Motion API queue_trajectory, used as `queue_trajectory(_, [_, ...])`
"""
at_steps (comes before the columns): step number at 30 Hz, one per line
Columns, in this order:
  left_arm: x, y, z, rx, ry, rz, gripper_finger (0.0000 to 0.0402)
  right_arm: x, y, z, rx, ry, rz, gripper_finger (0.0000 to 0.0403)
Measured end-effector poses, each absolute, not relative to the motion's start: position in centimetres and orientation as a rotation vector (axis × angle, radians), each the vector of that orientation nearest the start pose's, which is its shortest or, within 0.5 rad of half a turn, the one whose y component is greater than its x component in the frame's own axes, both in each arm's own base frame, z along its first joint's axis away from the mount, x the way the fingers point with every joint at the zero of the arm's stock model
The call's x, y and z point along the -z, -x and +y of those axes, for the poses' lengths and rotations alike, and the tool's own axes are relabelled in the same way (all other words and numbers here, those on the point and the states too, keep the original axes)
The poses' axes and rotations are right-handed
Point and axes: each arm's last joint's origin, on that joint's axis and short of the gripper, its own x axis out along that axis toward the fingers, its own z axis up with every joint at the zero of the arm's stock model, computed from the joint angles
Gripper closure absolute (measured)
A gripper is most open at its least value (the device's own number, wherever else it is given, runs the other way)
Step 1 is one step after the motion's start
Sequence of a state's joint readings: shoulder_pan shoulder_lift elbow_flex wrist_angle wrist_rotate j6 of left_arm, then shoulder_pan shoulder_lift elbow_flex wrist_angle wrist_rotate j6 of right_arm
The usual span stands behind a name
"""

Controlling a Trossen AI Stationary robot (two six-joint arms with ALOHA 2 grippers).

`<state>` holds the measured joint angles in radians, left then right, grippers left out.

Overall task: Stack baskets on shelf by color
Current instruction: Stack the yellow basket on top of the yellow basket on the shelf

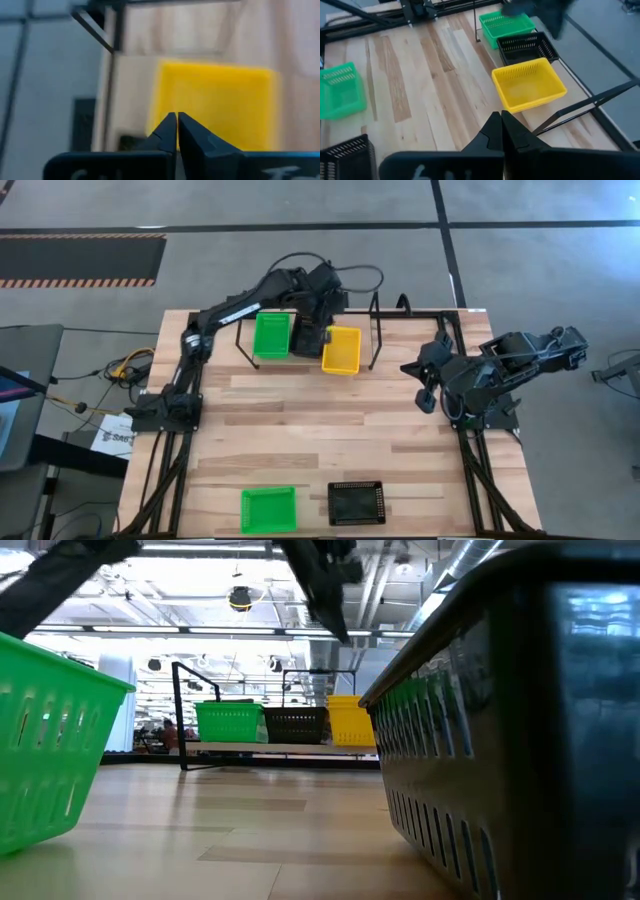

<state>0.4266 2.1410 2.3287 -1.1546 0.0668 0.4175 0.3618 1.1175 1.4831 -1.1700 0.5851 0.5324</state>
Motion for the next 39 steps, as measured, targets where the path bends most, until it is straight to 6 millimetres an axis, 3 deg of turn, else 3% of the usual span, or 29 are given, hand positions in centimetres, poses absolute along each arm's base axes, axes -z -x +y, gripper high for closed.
queue_trajectory(4, [-37.9, -38.4, 12.6, -0.127, -0.047, 1.093, 0.0401, -41.8, -17.0, 4.7, 0.364, -0.089, 0.646, 0.0402])
queue_trajectory(9, [-40.6, -35.4, 5.0, -0.331, 0.01, 1.196, 0.0401, -41.6, -17.3, 5.0, 0.303, -0.098, 0.683, 0.0402])
queue_trajectory(14, [-42.4, -33.3, -2.1, -0.454, 0.127, 1.051, 0.0401, -40.5, -19.5, 5.9, 0.198, -0.036, 0.77, 0.0402])
queue_trajectory(20, [-41.2, -31.4, -10.8, -0.551, 0.177, 0.94, 0.0401, -38.1, -24.6, 7.4, -0.097, 0.086, 0.79, 0.0402])
queue_trajectory(24, [-39.7, -29.8, -15.2, -0.612, 0.205, 0.853, 0.0401, -36.1, -27.6, 7.0, -0.228, 0.098, 0.81, 0.0402])
queue_trajectory(27, [-38.4, -28.5, -17.4, -0.665, 0.237, 0.785, 0.0401, -34.7, -29.5, 5.8, -0.237, 0.083, 0.854, 0.0403])
queue_trajectory(31, [-36.6, -26.4, -19.0, -0.707, 0.293, 0.752, 0.0401, -32.8, -32.2, 4.0, -0.318, 0.015, 0.854, 0.0403])
queue_trajectory(36, [-34.1, -23.9, -18.6, -0.771, 0.331, 0.772, 0.0401, -30.4, -37.0, 2.4, -0.498, -0.062, 0.685, 0.0403])
queue_trajectory(39, [-33.3, -22.4, -17.4, -0.797, 0.345, 0.802, 0.0401, -28.2, -39.1, 1.3, -0.531, -0.159, 0.681, 0.0403])
